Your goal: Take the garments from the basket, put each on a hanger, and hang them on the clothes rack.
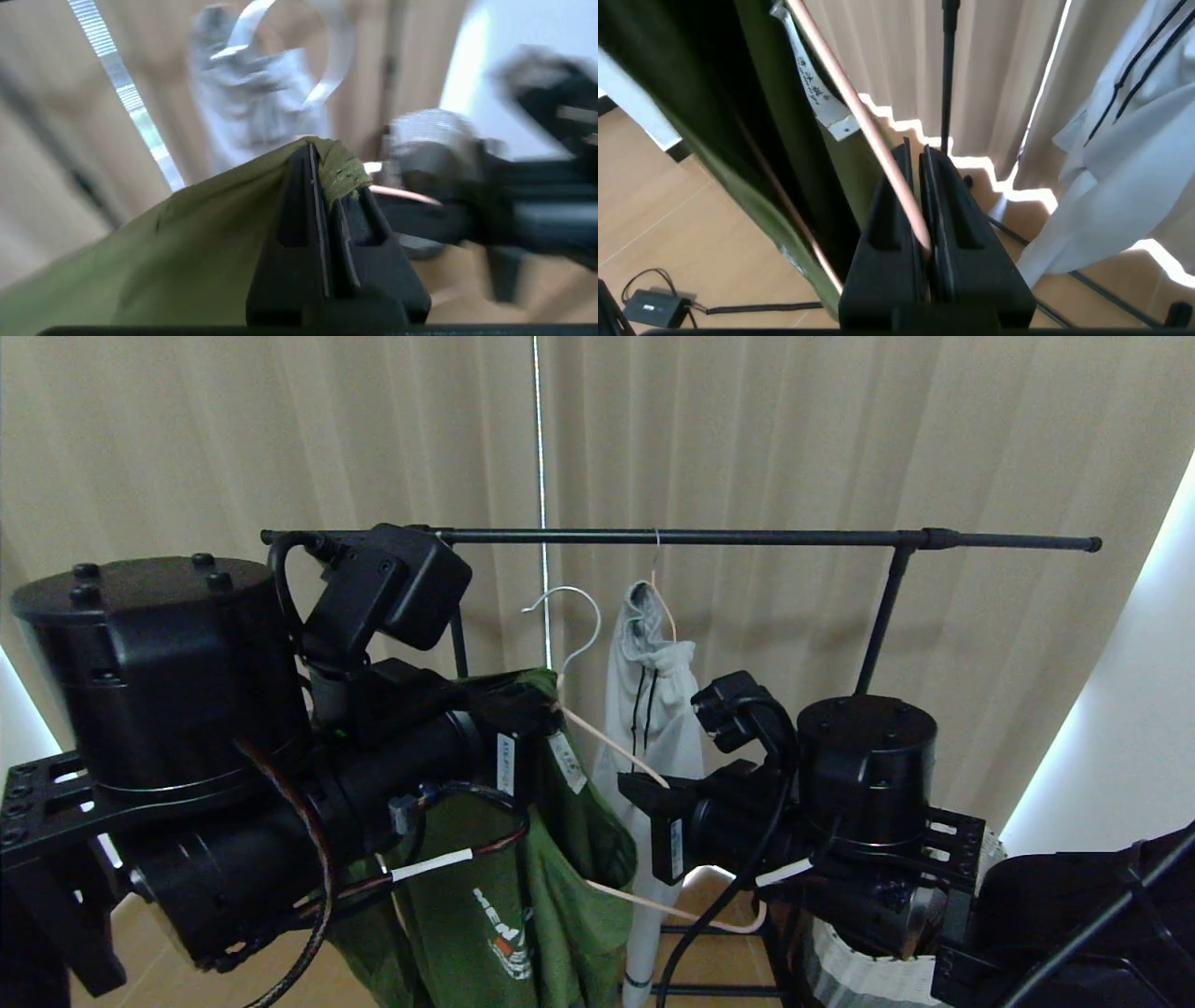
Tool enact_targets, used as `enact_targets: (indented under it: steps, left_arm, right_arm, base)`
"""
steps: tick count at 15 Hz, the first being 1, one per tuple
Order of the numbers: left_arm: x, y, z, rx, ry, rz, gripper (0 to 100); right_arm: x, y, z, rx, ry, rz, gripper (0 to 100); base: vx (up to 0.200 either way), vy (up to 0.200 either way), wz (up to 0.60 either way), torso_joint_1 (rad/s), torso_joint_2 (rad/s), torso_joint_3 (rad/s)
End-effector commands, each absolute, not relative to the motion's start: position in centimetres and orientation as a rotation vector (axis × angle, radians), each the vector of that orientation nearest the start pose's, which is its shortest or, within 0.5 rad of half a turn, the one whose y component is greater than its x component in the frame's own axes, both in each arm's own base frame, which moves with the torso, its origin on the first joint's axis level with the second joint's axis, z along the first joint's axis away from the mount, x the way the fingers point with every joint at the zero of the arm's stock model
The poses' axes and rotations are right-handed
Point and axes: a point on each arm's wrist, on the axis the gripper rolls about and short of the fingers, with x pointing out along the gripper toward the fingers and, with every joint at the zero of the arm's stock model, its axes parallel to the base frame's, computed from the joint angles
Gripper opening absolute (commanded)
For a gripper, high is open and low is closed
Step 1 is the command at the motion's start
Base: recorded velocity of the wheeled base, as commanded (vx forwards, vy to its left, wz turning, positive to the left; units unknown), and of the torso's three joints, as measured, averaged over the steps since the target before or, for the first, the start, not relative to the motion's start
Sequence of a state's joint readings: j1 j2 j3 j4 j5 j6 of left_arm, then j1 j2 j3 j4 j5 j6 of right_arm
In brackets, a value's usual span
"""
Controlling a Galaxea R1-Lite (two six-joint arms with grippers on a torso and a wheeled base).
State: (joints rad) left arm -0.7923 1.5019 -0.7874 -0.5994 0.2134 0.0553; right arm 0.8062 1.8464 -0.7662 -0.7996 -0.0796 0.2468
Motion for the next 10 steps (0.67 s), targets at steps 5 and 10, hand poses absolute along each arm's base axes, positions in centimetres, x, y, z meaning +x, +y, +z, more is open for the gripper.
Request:
enact_targets:
  steps: [5, 10]
  left_arm:
    - [18.3, -18.0, 22.3, 0.16, 0.093, -0.649, 0]
    - [17.9, -17.6, 21.3, 0.194, 0.078, -0.653, 0]
  right_arm:
    - [23.8, 22.6, 14.6, 0.125, 0.329, 0.645, 0]
    - [23.9, 21.9, 15.6, 0.141, 0.299, 0.632, 0]
  base:
    - [0.0, 0.0, 0.0, 0.0, 0.0, 0.0]
    - [0.0, 0.0, 0.0, 0.0, 0.0, 0.0]
